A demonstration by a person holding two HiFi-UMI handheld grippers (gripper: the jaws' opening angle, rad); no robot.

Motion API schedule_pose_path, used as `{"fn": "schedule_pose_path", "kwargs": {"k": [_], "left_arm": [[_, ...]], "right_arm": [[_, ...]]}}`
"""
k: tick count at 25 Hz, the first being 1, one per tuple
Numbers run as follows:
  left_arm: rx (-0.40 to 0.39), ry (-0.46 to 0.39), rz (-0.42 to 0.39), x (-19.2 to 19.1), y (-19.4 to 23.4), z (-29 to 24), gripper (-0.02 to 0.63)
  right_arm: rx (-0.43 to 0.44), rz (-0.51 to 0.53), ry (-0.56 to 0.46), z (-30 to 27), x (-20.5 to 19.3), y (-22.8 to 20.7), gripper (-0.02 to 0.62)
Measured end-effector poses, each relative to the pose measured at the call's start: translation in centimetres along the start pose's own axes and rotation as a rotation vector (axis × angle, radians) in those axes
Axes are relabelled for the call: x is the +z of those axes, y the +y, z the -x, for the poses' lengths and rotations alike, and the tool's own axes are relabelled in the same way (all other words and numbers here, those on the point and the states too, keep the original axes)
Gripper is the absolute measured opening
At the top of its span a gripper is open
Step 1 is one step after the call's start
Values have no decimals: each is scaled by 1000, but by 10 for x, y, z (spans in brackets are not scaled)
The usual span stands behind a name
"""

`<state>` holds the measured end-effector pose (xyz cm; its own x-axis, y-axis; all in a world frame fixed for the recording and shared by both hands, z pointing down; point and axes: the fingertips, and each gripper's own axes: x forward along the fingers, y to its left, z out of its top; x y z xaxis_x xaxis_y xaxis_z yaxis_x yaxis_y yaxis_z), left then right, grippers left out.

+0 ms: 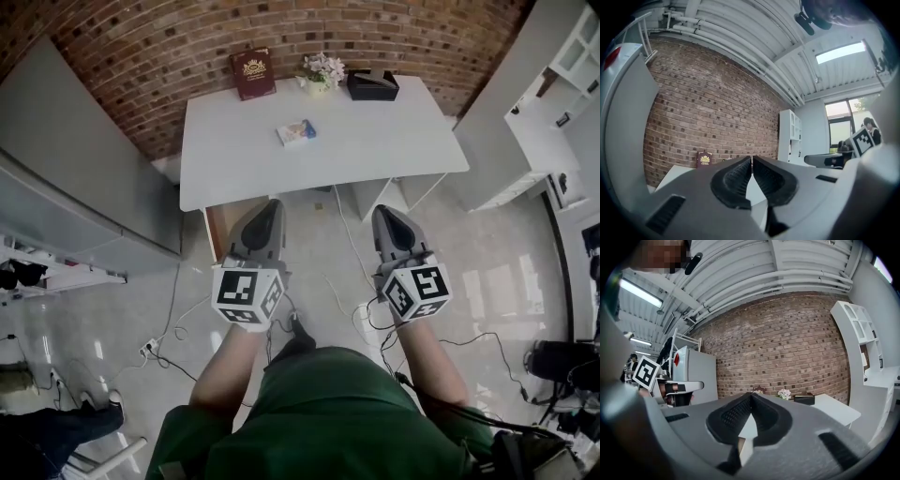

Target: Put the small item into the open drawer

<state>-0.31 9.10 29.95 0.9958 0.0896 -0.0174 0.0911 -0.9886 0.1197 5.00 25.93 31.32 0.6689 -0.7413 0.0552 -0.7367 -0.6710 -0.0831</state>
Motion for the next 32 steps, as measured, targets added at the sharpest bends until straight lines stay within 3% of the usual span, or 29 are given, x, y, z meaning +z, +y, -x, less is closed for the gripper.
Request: {"fn": "schedule_pose_path", "kwargs": {"k": [13, 21, 32], "left_arm": [[4, 2, 70, -7, 85, -34, 12], [8, 11, 81, -14, 94, -60, 12], [119, 32, 20, -7, 117, -111, 12]], "right_arm": [[-29, 24, 57, -77, -4, 13, 3], [-31, 6, 72, -99, -9, -6, 3], [85, -16, 57, -169, -10, -41, 3]]}}
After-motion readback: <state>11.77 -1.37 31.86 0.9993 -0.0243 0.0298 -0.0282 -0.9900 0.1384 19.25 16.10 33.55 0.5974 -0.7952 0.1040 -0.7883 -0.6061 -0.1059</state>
